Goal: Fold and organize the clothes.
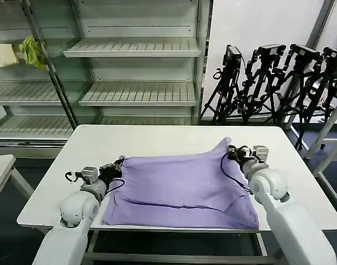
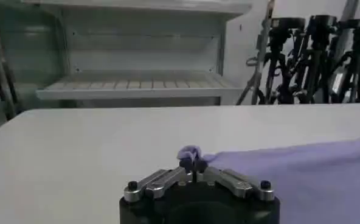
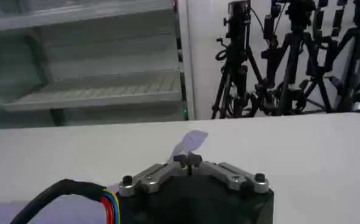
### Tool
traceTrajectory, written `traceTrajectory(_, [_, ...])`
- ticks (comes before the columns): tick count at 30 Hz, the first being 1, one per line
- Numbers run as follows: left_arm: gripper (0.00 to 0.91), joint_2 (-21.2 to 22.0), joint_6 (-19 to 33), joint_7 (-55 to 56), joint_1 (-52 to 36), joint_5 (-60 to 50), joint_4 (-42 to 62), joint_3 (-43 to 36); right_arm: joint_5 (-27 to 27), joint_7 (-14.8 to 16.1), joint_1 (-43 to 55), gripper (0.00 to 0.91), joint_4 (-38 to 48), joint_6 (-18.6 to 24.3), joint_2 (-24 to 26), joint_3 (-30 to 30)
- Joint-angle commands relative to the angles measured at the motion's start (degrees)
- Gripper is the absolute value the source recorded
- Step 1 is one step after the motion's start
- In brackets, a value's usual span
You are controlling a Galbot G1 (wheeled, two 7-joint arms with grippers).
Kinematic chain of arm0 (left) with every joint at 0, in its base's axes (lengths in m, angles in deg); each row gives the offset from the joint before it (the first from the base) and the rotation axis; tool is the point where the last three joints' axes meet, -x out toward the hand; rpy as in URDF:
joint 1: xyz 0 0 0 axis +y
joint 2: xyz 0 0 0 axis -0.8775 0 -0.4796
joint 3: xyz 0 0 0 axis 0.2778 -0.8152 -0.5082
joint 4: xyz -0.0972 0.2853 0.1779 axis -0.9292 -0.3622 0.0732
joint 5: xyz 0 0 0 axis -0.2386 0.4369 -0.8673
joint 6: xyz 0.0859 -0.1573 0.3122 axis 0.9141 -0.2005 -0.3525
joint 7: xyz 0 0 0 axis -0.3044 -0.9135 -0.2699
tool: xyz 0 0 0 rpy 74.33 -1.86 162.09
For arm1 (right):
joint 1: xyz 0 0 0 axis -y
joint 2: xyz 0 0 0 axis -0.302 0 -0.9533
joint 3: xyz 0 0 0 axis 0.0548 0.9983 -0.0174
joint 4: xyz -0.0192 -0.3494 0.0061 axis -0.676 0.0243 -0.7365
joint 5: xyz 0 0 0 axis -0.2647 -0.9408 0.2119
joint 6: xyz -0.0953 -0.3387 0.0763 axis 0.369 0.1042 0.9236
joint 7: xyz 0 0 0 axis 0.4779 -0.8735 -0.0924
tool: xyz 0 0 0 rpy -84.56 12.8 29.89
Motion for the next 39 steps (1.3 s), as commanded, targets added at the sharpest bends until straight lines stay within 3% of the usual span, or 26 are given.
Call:
traceTrajectory(1, [0.01,-0.43,-0.04,0.01,8.45,-0.02,-9.09,1.69,1.21,-0.1,-13.25,0.0,-13.24,0.04,5.09,-5.86])
traceTrajectory(19, [0.01,-0.5,0.09,-0.27,18.66,-0.41,-15.53,5.2,-2.66,0.97,-28.25,0.0,-22.6,0.11,7.94,-9.62])
traceTrajectory(39, [0.01,0.83,0.52,-0.57,22.38,-1.76,-16.54,5.98,-3.87,1.32,-30.21,0.0,-23.05,0.13,8.3,-8.87])
